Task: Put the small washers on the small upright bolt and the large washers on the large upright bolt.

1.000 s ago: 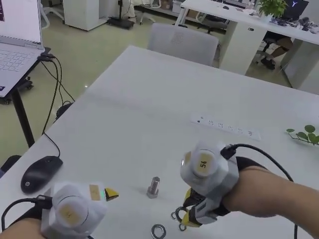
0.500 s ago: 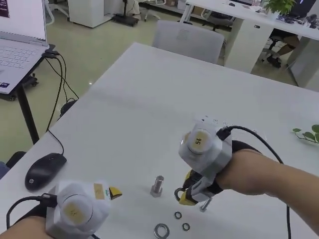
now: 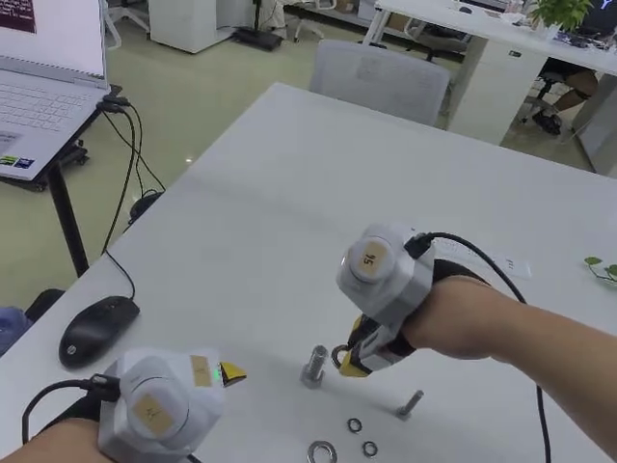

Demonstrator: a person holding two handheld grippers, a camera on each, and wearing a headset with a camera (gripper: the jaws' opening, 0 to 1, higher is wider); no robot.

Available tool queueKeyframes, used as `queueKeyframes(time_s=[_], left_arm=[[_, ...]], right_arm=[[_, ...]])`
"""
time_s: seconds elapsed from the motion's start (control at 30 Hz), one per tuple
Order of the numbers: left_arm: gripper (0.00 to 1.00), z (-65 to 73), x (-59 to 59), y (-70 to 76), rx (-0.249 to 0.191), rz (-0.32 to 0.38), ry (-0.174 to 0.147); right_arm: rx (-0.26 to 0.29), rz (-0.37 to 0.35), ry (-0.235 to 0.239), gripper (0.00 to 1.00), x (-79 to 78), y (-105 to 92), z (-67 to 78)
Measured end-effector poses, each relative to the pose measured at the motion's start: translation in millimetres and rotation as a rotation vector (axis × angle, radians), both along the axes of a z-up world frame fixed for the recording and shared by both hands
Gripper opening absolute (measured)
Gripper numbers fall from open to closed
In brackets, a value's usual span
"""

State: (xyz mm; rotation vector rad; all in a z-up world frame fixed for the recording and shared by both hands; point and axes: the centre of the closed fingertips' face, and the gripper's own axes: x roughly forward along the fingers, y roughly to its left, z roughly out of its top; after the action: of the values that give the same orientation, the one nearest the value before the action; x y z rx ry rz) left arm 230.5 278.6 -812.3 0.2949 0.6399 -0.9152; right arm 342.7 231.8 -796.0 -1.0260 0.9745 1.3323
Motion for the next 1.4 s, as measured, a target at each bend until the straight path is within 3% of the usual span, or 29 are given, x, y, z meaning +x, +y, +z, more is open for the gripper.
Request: queueKeyframes(time_s=[0.37, 1.07, 1.4], left_arm=[[0.88, 1.5, 4.5, -1.3, -0.035, 0.012, -0.005], [0.87, -1.6, 3.9, 3.5, -0.013, 0.019, 0.008], [0.86, 0.3, 7.3, -1.7, -0.028, 0.024, 0.0]], right_arm=[[0.015, 0.01, 0.005, 0.22, 6.5, 16.8, -6.7], [-0.013, 0.039, 0.019, 0.22, 7.8, 24.7, -26.0], [-0.043, 0.058, 0.021, 0.22, 7.8, 24.6, -39.4]])
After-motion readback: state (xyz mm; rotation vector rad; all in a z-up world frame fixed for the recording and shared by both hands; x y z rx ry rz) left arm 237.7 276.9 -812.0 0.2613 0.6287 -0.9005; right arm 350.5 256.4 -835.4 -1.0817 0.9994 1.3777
